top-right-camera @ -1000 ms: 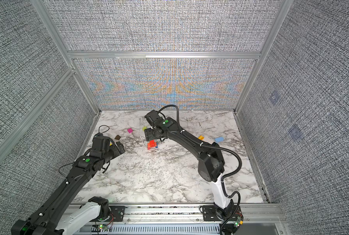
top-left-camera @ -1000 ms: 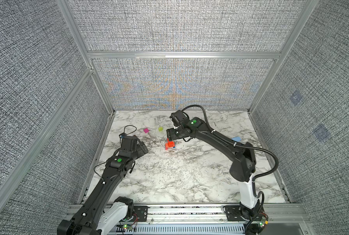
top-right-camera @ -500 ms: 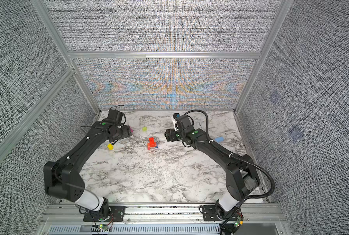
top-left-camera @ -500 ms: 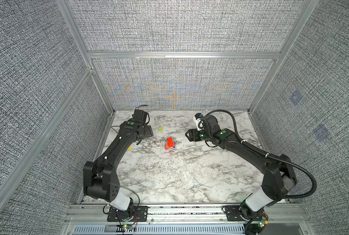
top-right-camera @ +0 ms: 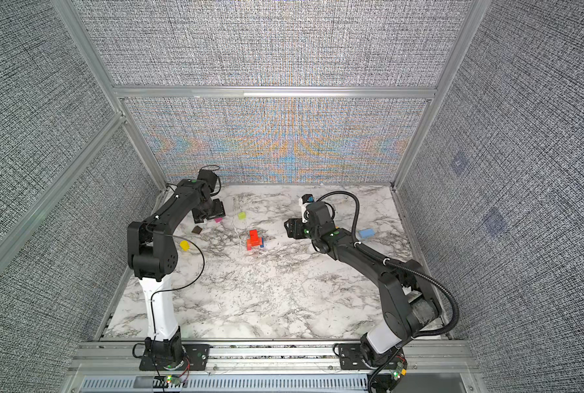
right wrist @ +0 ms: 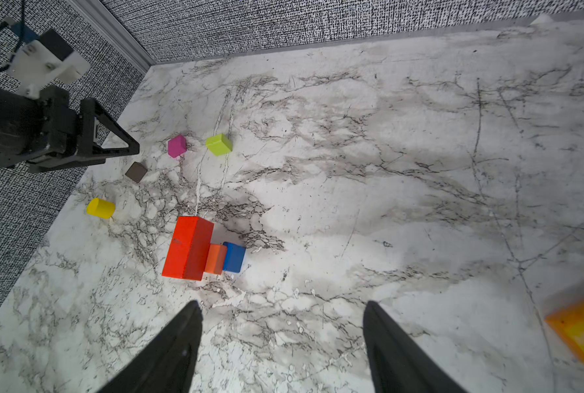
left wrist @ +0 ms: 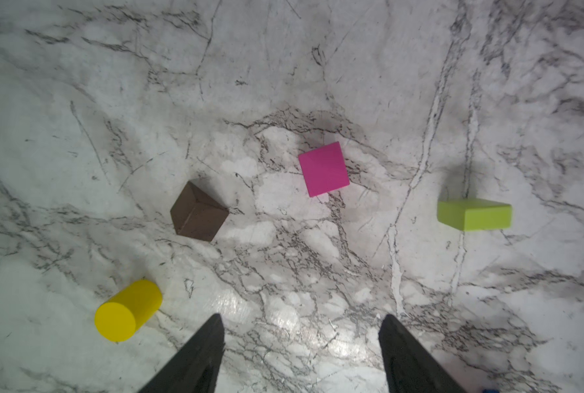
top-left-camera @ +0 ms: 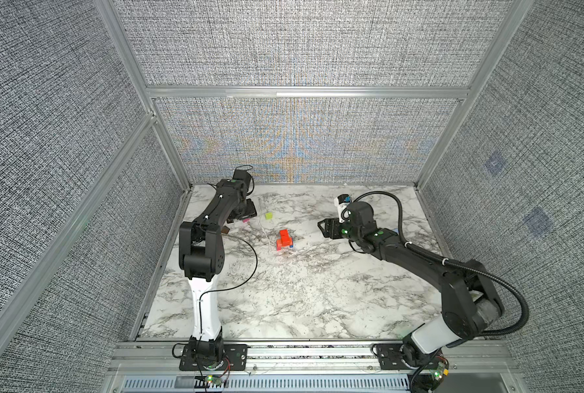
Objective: Build the wood block tower
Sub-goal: 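Open and raise the right gripper while the left gripper moves over the magenta cube, then lower the left gripper and close it on the magenta cube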
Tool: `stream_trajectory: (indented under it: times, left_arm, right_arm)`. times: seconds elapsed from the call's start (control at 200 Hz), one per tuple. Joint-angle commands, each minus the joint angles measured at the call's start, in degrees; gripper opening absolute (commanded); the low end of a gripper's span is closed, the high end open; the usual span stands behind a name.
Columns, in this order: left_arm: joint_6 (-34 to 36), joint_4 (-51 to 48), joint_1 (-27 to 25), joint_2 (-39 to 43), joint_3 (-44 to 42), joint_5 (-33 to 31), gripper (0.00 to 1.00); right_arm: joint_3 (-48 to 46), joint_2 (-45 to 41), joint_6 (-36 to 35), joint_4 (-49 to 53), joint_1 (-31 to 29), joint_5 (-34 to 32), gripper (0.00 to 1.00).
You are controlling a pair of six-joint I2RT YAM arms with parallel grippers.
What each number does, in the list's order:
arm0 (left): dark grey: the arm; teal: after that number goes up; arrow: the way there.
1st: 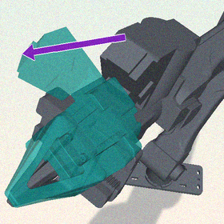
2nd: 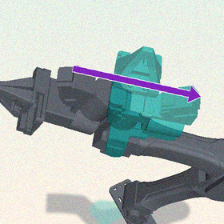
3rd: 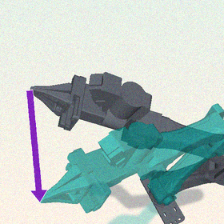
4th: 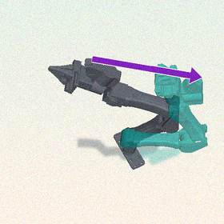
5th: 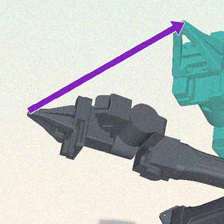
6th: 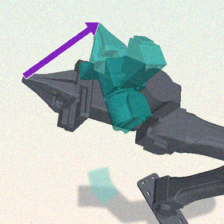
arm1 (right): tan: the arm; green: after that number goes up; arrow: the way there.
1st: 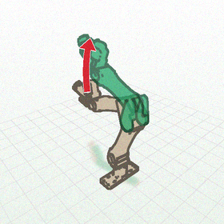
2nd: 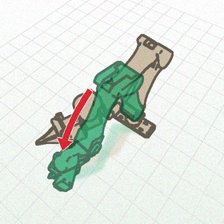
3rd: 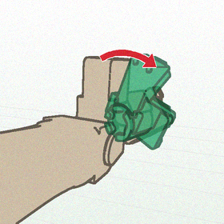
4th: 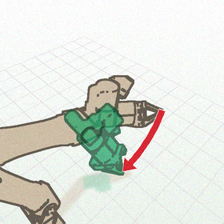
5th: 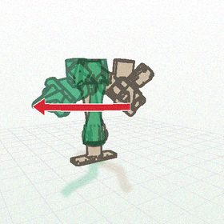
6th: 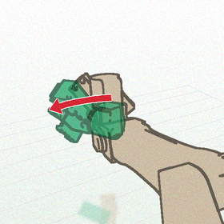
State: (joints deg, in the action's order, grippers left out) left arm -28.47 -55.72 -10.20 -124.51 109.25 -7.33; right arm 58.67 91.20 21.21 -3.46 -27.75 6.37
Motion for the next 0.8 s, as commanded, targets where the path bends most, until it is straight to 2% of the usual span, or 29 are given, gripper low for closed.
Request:
stream_trajectory:
  times: [0.0,0.35,0.56,0.795]
  left_arm:
    - [1.18,-1.76,1.06,-2.71,2.04,-1.00,0.75]
    - [0.71,0.96,1.85,-8.87,6.66,-0.72,0.74]
    - [-1.29,0.11,1.93,-13.16,12.44,-1.18,0.74]
    - [-2.76,-4.66,1.93,-19.21,21.64,-0.53,0.68]
  right_arm:
    - [-0.57,1.78,1.32,-5.26,1.08,0.68,0.76]
    - [0.20,5.29,1.84,-7.04,2.05,3.56,0.75]
    - [0.34,6.00,1.64,-6.99,2.08,3.71,0.75]
    - [0.30,5.92,1.29,-6.82,2.02,3.48,0.75]
